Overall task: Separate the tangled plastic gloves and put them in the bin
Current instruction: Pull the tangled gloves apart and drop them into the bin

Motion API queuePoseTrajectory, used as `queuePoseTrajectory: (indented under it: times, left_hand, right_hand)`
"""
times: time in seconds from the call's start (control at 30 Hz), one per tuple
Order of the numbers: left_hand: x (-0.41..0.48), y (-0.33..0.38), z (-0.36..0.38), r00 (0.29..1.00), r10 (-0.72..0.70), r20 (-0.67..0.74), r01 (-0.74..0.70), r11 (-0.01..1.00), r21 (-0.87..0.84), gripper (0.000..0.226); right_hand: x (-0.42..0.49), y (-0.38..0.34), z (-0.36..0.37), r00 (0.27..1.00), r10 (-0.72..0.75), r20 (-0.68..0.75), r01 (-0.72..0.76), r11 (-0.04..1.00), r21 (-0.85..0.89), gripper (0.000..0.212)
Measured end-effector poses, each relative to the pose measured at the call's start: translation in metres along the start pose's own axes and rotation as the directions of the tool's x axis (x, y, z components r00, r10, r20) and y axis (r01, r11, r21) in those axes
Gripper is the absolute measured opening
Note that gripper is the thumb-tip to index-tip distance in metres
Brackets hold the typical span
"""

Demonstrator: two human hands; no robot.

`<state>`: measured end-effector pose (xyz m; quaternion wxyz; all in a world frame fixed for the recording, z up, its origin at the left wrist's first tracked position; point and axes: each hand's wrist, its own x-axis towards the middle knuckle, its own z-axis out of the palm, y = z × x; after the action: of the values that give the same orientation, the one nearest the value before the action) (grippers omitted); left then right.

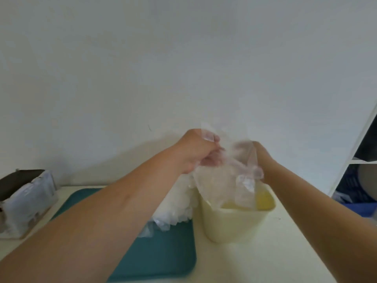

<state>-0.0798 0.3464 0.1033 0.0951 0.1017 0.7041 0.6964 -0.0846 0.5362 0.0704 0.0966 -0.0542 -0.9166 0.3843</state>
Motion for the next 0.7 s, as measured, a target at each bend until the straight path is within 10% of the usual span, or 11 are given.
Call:
queuePoseTrajectory:
  times: [0.2, 0.4, 0.7]
  left_hand:
    - [0.029, -0.029, 0.026, 0.994, -0.087, -0.069, 0.102, 0.965, 0.241, 0.025]
    - [0.041, -0.039, 0.031, 0.986, -0.068, -0.149, 0.110, 0.949, 0.296, 0.025]
    - [-0.014, -0.045, -0.048, 0.921, 0.240, -0.306, -0.112, 0.917, 0.383, 0.030]
  right_hand:
    - [-0.027, -0.017, -0.058, 0.921, -0.197, -0.337, 0.165, 0.979, -0.121, 0.036]
    - [-0.064, -0.045, -0.003, 0.945, -0.096, 0.313, 0.192, 0.937, -0.293, 0.064]
    - [-0.026, -0.015, 0.067, 0.825, 0.148, 0.545, 0.337, 0.646, -0.685, 0.057]
